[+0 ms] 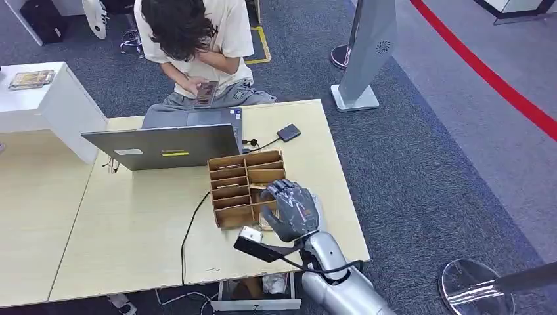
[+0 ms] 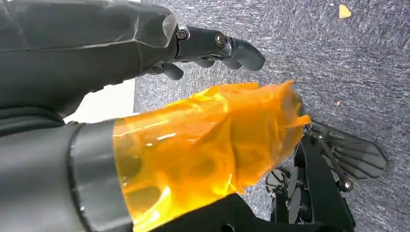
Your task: Pass the card to the sensor for recognition and then transmit it.
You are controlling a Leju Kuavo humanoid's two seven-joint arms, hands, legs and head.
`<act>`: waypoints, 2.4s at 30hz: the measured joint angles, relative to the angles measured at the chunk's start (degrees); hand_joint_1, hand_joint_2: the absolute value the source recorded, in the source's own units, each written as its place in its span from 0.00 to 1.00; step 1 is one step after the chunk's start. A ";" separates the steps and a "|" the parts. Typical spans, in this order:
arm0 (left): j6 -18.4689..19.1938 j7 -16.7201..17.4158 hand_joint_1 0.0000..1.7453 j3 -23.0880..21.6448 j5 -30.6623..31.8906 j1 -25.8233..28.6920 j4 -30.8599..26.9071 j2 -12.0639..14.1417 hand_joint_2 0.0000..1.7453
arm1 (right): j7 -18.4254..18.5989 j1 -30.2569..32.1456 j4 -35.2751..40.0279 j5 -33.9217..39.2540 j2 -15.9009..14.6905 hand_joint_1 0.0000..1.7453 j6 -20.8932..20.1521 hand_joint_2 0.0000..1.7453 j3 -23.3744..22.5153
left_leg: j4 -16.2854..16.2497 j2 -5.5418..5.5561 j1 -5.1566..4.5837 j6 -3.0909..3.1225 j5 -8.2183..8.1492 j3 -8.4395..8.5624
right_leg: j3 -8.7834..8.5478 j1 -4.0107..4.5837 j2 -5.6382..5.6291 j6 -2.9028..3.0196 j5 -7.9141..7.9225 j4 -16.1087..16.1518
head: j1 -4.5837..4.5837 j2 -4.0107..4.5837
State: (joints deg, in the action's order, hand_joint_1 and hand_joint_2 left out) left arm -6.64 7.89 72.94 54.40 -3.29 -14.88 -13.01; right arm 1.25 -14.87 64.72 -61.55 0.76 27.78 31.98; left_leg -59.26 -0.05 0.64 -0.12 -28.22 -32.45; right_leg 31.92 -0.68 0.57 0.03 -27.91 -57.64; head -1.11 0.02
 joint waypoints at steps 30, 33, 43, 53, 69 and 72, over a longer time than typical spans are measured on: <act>0.63 0.44 0.00 0.00 0.31 -0.02 0.09 0.37 0.00 | 1.01 -6.61 -10.25 -1.36 0.50 0.52 0.46 1.00 0.90 | 0.00 0.00 0.00 0.00 0.00 -0.01 | 0.00 0.00 0.01 -0.01 0.01 0.00 | 0.00 0.00; 0.66 0.44 0.00 0.00 0.35 -0.02 0.24 0.44 0.00 | 1.03 -6.98 -10.69 -0.90 0.83 0.49 0.37 1.00 0.90 | 0.00 0.00 0.00 0.00 0.00 -0.01 | 0.00 0.00 0.01 -0.01 0.01 0.00 | 0.00 0.00; 0.85 0.44 0.00 0.00 0.79 -0.04 0.37 0.48 0.00 | 0.92 -8.01 -11.81 -0.83 1.79 0.50 0.04 1.00 0.90 | 0.00 0.00 0.00 0.00 0.00 -0.01 | 0.00 0.00 0.00 -0.02 0.03 0.00 | 0.00 0.00; 1.01 0.50 0.00 0.00 1.01 -0.06 0.42 0.68 0.00 | 0.94 -9.91 -13.95 -0.61 2.60 0.50 -0.02 1.00 0.87 | 0.00 0.00 0.00 0.00 0.01 -0.01 | 0.00 0.00 0.00 -0.03 0.03 0.00 | 0.00 0.00; 1.16 0.50 0.00 0.00 1.09 -0.06 0.42 0.70 0.00 | 1.46 -11.34 -17.95 0.20 2.91 0.54 -0.61 1.00 0.61 | -0.01 0.00 0.00 0.00 0.01 -0.01 | 0.00 0.00 0.00 -0.04 0.04 0.00 | 0.00 0.00; 1.18 0.50 0.00 0.00 1.09 -0.06 0.42 0.70 0.00 | 1.57 -11.66 -19.00 0.20 2.93 0.55 -0.55 1.00 0.48 | -0.01 0.00 0.00 0.00 0.01 -0.01 | 0.00 0.00 0.00 -0.04 0.04 0.00 | 0.00 0.00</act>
State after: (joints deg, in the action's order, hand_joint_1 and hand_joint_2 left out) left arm -5.46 8.39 72.94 55.49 -3.35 -14.47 -12.31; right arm 2.82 -26.53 45.72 -61.35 3.69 27.23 32.46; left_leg -59.27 -0.05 0.64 -0.12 -28.22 -32.46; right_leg 31.92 -0.68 0.57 -0.01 -27.87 -57.64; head -1.11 0.02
